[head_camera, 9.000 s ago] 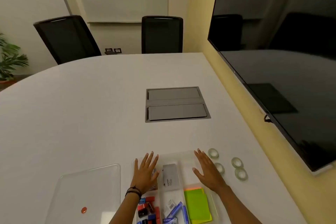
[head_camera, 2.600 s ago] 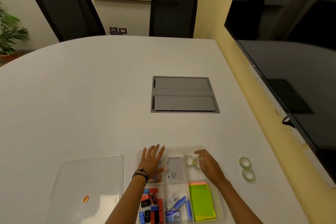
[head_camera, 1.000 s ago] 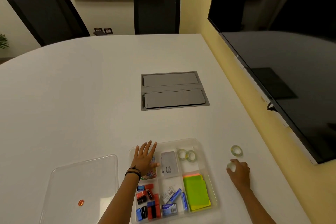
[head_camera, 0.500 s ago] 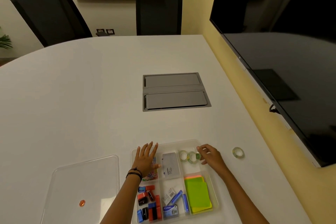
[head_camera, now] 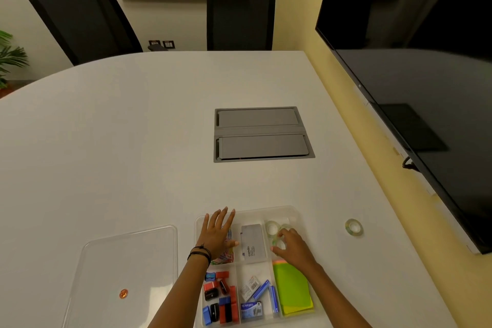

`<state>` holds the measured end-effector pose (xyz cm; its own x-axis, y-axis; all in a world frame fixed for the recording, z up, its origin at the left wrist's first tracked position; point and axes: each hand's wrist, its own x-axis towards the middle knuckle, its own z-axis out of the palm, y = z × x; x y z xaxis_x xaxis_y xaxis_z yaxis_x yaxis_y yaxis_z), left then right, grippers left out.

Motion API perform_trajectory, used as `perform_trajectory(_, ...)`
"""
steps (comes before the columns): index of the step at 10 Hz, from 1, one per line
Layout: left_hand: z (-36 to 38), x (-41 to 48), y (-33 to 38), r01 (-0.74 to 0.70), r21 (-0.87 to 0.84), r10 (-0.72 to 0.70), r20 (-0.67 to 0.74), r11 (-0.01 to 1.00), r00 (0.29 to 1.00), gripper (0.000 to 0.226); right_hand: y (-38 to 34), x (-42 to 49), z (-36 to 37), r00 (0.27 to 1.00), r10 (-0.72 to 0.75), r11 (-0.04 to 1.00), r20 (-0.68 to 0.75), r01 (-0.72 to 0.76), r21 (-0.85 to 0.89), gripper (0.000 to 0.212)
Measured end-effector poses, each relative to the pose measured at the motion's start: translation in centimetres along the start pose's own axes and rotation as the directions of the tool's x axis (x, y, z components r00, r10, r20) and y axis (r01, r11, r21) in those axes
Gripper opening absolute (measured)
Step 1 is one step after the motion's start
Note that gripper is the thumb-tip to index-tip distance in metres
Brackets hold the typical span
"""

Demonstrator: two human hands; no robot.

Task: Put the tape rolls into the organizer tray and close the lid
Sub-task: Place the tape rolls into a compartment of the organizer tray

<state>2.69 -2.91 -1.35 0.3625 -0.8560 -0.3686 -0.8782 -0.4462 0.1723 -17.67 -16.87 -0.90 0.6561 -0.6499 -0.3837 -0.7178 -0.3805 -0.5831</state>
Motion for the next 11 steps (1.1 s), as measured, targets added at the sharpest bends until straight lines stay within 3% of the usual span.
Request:
perform_trajectory(4, 0.1, 0.0, 0.0, -0.006, 0.006, 0.006, -0.005, 1.0, 1.0, 0.084, 0.1, 0.4, -0.3, 0.999, -0.005, 1.0, 0.047, 0.006, -0.026, 0.033)
perform_trajectory(6, 0.2, 0.1, -0.1, -0.006, 0.006, 0.006, -0.004, 1.0, 1.0, 0.084, 0.8, 0.2, -5.3, 0.995, -0.069, 0.953, -0.078, 0.089, 0.291, 0.019)
perform_trajectory(7, 0.2, 0.1, -0.1, -0.004, 0.013, 0.004, -0.01, 1.0, 1.0, 0.084, 2.5, 0.1, -7.6, 0.979, 0.002, 0.926, -0.205, 0.076, 0.37, 0.022)
perform_trajectory(9, 0.1, 0.0, 0.0, -0.006, 0.009, 0.006, -0.007, 1.0, 1.0, 0.084, 8.3, 0.0, -10.0, 0.855, 0.194, 0.964, -0.481, -0.076, 0.255, 0.017)
perform_trajectory(11, 0.0, -0.1, 0.0, -0.003, 0.02, 0.003, -0.002, 1.0, 1.0, 0.083, 11.9, 0.4, -11.0, 0.834, 0.437, 0.884, -0.338, -0.33, 0.33, 0.041)
